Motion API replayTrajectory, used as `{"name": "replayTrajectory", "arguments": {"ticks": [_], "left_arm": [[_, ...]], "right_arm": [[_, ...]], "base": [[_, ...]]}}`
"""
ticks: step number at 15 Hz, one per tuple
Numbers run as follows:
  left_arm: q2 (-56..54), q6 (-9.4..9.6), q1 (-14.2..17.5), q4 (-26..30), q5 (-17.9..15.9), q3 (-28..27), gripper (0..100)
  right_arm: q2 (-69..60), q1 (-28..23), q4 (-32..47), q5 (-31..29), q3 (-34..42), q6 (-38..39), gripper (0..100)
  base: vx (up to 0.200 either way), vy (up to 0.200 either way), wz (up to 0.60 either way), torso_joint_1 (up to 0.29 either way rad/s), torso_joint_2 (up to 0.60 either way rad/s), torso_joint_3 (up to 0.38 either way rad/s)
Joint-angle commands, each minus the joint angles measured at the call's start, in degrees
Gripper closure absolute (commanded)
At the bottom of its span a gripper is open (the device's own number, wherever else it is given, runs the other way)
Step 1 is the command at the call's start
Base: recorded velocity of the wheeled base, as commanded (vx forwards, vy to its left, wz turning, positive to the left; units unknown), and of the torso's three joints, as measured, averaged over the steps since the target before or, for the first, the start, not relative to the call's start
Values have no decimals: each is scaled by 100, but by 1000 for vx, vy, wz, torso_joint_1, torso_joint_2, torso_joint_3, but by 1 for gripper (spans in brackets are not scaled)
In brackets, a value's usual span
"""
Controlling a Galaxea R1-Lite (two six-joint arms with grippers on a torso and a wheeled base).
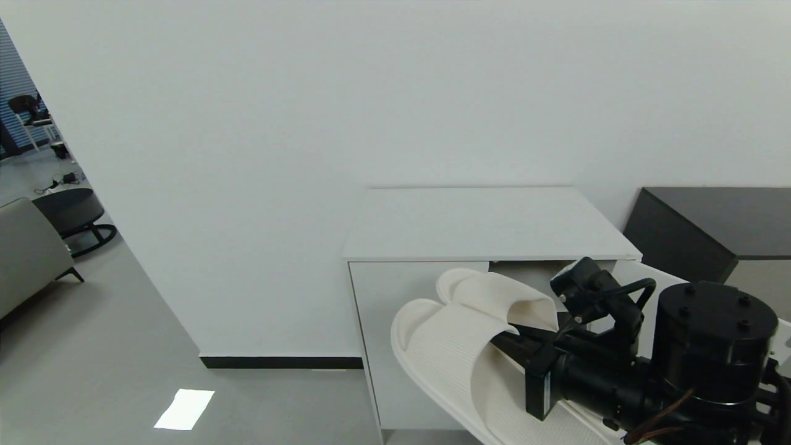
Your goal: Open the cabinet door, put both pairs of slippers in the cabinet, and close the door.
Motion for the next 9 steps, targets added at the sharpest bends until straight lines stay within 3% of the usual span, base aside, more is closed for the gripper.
{"name": "replayTrajectory", "arguments": {"ticks": [1, 9], "left_arm": [[-1, -3, -1, -1, -1, 0, 100], [-1, -12, -1, -1, -10, 0, 100]], "right_arm": [[155, -8, -167, 86, 117, -5, 100], [137, -34, -220, 324, 275, -22, 100]], "base": [[0, -200, 0, 7, 2, 2], [0, -200, 0, 0, 4, 3]]}}
